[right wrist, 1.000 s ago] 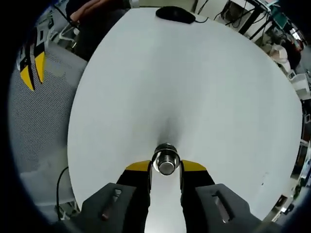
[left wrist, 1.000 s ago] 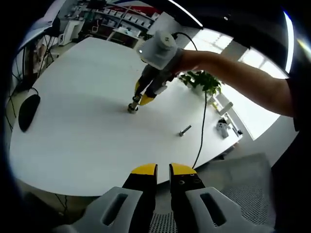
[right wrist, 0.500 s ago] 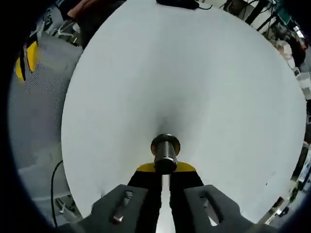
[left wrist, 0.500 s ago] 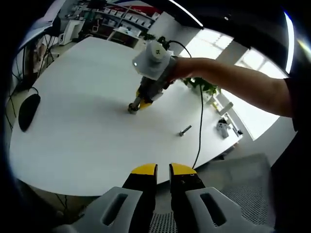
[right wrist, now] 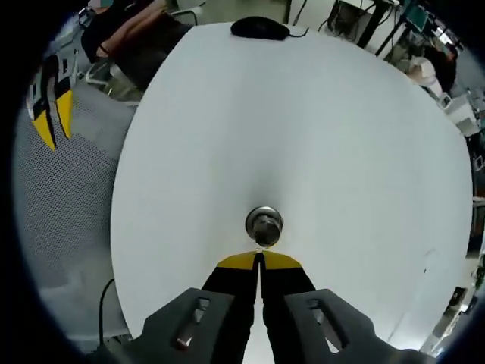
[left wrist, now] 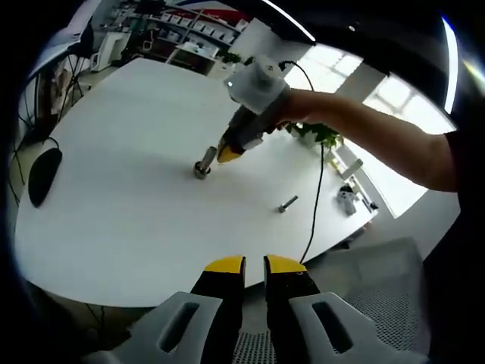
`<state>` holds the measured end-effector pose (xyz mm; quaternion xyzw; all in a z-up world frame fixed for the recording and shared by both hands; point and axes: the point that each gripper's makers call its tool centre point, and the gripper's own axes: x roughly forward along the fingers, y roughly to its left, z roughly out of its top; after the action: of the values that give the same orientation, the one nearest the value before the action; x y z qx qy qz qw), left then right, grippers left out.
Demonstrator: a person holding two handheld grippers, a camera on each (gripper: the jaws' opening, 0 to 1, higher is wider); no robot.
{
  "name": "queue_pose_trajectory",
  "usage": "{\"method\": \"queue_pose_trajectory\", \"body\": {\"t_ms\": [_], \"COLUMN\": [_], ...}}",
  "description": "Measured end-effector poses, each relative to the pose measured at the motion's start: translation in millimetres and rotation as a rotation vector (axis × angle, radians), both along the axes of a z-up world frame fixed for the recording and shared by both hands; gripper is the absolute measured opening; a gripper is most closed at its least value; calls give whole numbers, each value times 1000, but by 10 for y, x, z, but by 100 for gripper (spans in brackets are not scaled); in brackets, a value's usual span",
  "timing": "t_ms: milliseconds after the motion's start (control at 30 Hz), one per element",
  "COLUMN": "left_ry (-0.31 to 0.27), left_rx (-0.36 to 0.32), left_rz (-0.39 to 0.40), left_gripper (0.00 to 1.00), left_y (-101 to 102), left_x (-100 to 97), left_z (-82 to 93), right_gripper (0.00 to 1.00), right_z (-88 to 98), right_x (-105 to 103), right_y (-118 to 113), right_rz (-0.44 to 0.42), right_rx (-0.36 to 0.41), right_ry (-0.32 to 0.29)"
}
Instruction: Place the washer onto the threaded stud by aligning its center hole with the stud, sliding it down to the base, and recovering from edge contact or off-axis alignment until the washer reaches the visible bottom stop.
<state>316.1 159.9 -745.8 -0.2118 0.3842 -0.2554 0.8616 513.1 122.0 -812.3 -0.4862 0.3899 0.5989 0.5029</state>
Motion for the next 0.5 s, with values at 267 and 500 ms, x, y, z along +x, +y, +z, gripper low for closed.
{"method": "queue_pose_trajectory", "body": {"t_ms": [267,500], "left_ry": [-7,-17], "left_rx": [5,4], "left_rz": [-10,-11], "left_gripper": [7,7], "left_y": [-14,-35], "left_x": [-18,-21], "left_z": [5,23], "right_gripper": [3,3], "right_z": [646,1032], "right_x": [-107,-359], "right_y": [-154,-355], "right_rz": [-192,-381], "right_rx": [260,528], "right_ry": [-45,-90]}}
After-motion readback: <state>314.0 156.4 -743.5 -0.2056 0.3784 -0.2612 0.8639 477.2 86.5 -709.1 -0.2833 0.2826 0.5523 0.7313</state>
